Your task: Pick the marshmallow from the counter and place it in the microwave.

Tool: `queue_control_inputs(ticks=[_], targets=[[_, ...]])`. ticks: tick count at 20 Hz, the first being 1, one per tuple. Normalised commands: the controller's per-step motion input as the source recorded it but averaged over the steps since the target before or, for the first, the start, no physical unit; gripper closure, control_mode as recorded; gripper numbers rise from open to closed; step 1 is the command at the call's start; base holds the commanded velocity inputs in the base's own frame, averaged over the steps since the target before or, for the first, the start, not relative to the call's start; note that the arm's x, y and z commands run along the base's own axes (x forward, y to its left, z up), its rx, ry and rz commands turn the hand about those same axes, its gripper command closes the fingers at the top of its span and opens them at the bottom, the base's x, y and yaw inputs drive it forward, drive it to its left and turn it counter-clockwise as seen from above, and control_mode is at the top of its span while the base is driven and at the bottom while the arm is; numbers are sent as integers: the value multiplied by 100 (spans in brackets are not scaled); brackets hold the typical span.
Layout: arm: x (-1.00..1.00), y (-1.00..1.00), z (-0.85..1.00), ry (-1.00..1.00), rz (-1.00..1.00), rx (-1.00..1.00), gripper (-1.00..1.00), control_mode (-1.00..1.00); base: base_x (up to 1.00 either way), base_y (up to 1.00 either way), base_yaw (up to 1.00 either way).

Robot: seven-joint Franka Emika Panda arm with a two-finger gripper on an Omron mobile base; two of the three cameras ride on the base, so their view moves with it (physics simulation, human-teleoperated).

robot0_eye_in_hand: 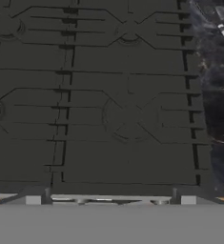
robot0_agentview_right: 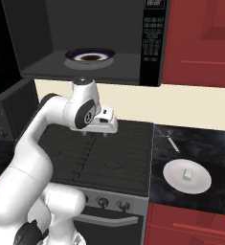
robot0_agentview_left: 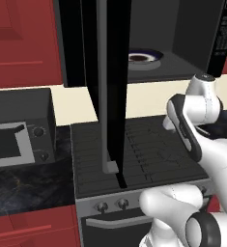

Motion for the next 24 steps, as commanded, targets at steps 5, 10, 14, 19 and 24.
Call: queue_control_inputs(ticks=[5, 10, 14, 19, 24], targets=[[12, -100, -39, 3, -1, 0, -100, -100, 0, 0, 0], [21, -100, -37, 10, -12, 0, -100, -100, 0, 0, 0], [22, -100, -29, 14, -16, 0, -100, -100, 0, 0, 0], [13, -100, -9, 20, -17, 2, -100, -100, 0, 0, 0], [0, -100, 0, 14, -8, 12, -100, -100, 0, 0, 0]])
